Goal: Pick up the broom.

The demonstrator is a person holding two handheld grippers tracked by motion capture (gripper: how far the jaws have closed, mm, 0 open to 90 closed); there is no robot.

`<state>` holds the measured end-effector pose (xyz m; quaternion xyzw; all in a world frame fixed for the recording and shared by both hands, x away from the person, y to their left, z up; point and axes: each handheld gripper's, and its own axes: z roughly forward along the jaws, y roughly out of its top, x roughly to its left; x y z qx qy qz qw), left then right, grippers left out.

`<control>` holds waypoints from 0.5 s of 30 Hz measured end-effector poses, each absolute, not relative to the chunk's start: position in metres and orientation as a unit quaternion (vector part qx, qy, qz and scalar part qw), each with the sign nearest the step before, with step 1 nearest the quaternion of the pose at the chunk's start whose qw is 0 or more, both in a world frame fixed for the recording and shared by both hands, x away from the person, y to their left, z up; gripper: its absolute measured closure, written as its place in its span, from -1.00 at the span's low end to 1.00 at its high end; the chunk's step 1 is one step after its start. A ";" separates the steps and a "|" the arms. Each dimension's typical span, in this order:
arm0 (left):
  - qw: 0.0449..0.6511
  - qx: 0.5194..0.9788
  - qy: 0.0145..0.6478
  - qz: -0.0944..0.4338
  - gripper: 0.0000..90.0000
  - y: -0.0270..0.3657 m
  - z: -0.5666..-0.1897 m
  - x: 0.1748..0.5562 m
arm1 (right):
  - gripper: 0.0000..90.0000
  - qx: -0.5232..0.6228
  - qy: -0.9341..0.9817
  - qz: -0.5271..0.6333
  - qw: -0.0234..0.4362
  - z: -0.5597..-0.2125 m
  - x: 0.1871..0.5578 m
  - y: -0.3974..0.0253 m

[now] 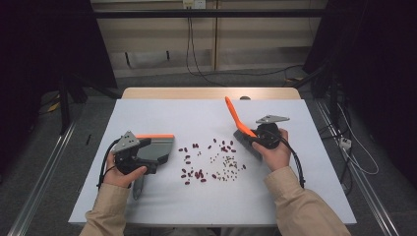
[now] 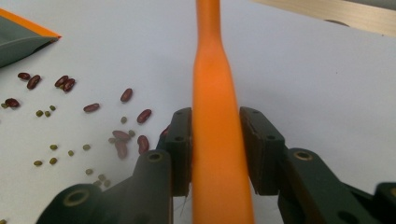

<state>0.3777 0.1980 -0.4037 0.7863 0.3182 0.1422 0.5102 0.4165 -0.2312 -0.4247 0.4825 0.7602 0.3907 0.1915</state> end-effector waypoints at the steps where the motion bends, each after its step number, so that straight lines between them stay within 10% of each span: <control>1: 0.509 0.787 0.318 0.142 -0.84 0.198 -0.404 0.378 | 0.53 0.485 0.759 0.393 0.185 -0.425 0.418 -0.231; 15: 0.510 0.785 0.321 0.144 -0.84 0.200 -0.404 0.378 | 0.59 0.474 0.757 0.393 0.220 -0.428 0.422 -0.216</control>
